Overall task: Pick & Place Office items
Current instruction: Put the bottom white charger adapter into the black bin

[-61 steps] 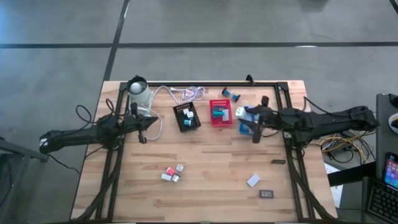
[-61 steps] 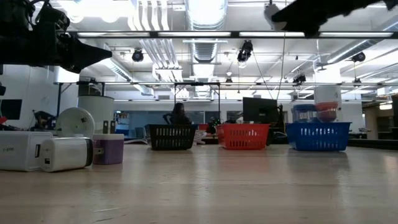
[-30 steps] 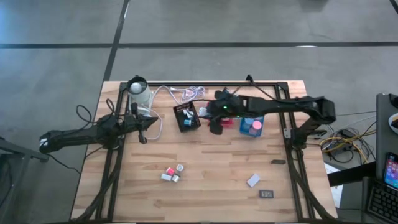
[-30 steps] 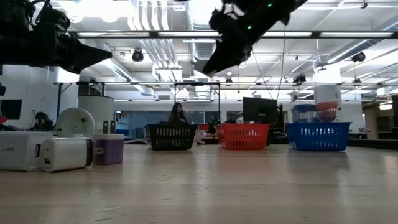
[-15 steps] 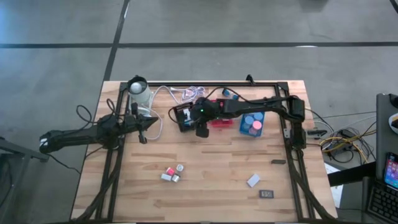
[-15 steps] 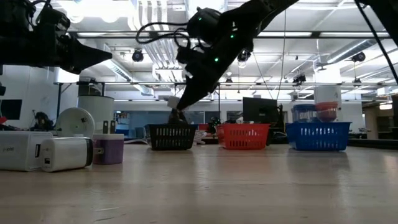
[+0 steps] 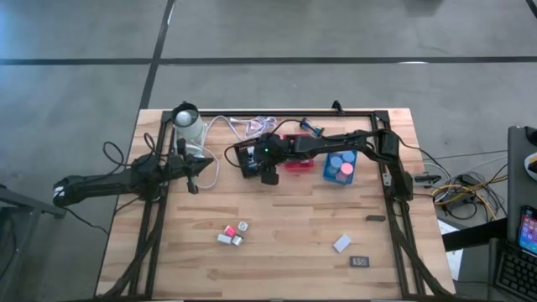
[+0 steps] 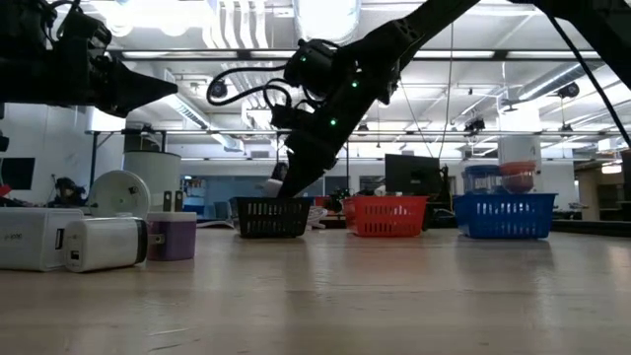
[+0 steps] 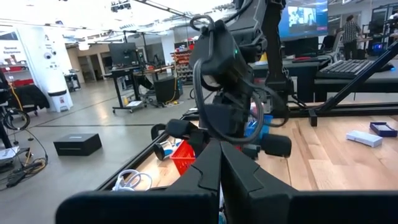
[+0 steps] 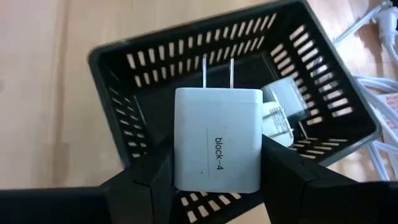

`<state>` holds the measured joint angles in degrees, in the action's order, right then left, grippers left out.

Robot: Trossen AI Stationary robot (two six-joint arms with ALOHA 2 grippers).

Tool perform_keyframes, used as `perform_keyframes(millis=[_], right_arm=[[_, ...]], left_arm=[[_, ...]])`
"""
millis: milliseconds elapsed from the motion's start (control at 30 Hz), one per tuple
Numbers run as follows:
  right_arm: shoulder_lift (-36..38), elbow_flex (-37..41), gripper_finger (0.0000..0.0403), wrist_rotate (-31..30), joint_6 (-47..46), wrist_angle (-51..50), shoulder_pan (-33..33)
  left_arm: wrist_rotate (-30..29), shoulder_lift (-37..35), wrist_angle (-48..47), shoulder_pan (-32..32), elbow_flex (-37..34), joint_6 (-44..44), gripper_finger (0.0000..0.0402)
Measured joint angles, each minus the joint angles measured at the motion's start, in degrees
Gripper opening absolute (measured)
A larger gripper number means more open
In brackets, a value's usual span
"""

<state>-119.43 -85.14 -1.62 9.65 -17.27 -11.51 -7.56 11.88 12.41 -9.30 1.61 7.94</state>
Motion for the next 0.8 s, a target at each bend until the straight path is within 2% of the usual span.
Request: perform_keyframes(millis=[700,800], right_arm=[[-2.2,0.0,0.0170,0.1,0.6,1.6,-0.3],[-2.2,0.0,0.0188,0.1,0.9,1.6,-0.3]], left_arm=[[0.0,0.0,0.0,0.0,0.0,0.0,0.0005],[0.0,0.0,0.0,0.0,0.0,0.0,0.0005]])
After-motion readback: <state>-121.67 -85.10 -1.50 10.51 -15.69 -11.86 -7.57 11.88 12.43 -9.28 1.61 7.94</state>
